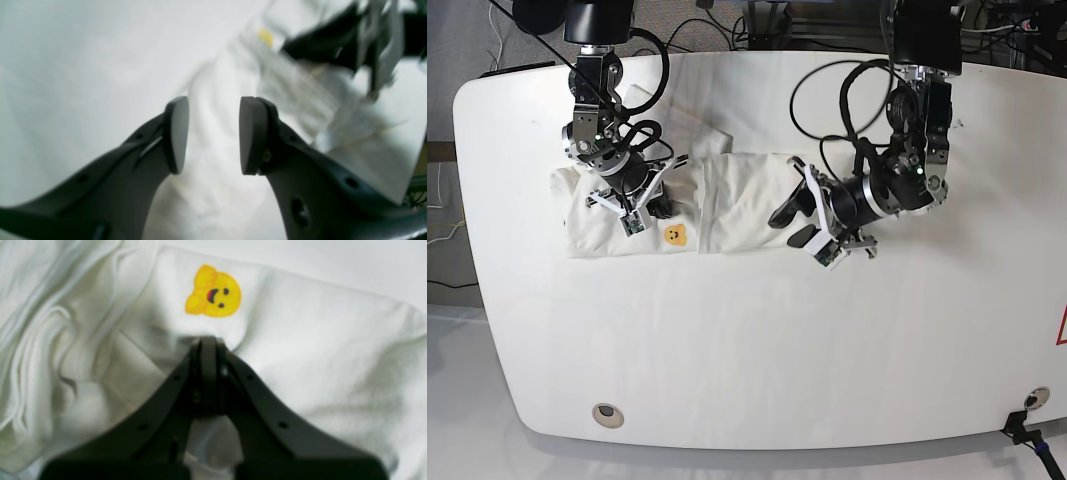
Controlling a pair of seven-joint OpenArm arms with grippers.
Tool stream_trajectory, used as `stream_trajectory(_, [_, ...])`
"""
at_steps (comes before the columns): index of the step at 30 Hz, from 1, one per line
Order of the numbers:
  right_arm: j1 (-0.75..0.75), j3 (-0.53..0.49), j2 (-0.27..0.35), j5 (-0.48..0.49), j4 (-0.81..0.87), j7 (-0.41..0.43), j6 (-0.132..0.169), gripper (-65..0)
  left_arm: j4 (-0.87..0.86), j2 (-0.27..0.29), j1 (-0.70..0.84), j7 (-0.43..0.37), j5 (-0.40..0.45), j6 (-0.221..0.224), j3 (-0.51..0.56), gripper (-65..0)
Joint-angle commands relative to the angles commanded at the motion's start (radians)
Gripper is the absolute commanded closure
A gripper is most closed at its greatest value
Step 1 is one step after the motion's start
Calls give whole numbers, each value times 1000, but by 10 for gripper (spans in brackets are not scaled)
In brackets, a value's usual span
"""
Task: Fold the T-shirt properly
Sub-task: 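Lower the folded end onto the strip and open the left gripper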
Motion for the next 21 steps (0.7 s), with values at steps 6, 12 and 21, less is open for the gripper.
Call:
stream_trajectory(6, [0, 0, 0, 0, 0, 0, 0, 0, -12, 3, 60, -167, 190, 0, 86, -228])
stream_trajectory(12, [0, 0, 0, 0, 0, 0, 0, 0, -132, 2, 61, -219, 258, 0, 97, -228])
stream_trajectory(21, [0, 0, 0, 0, 3, 0, 0, 0, -250, -18, 61, -318, 258, 0, 98, -228])
